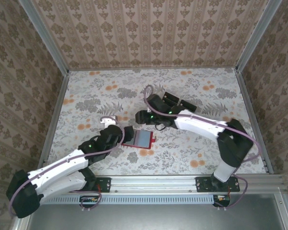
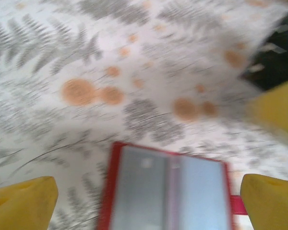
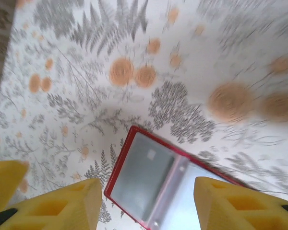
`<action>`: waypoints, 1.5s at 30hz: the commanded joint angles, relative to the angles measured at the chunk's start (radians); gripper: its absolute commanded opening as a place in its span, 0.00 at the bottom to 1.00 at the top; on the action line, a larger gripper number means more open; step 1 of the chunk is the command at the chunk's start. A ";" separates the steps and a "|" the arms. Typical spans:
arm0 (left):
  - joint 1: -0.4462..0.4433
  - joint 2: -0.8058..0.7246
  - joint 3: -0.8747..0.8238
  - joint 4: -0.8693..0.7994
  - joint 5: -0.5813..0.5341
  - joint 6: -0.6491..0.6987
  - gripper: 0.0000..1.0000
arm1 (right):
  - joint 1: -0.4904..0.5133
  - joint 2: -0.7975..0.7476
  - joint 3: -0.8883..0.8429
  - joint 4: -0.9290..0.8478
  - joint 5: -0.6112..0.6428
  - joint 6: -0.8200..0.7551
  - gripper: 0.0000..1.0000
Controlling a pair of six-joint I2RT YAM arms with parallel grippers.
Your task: Put the credit cards into the card holder
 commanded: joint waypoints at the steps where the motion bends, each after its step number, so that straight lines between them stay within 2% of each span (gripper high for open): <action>1: 0.043 0.052 -0.005 -0.119 0.009 0.038 1.00 | -0.085 -0.094 -0.002 -0.192 0.080 -0.163 0.55; 6: 0.099 0.110 0.027 -0.120 0.065 0.074 1.00 | -0.175 -0.122 0.017 -0.335 0.127 -0.324 0.54; 14: 0.150 0.118 0.051 -0.130 0.100 0.118 1.00 | -0.198 -0.046 0.104 -0.531 0.338 -0.500 0.53; 23: 0.180 0.107 0.052 -0.143 0.131 0.134 1.00 | -0.200 0.067 0.120 -0.584 0.502 -0.577 0.46; 30: 0.185 0.098 0.057 -0.154 0.139 0.136 1.00 | -0.200 0.136 0.120 -0.584 0.560 -0.612 0.42; 45: 0.185 0.104 0.062 -0.156 0.138 0.135 1.00 | -0.206 0.228 0.115 -0.544 0.556 -0.632 0.33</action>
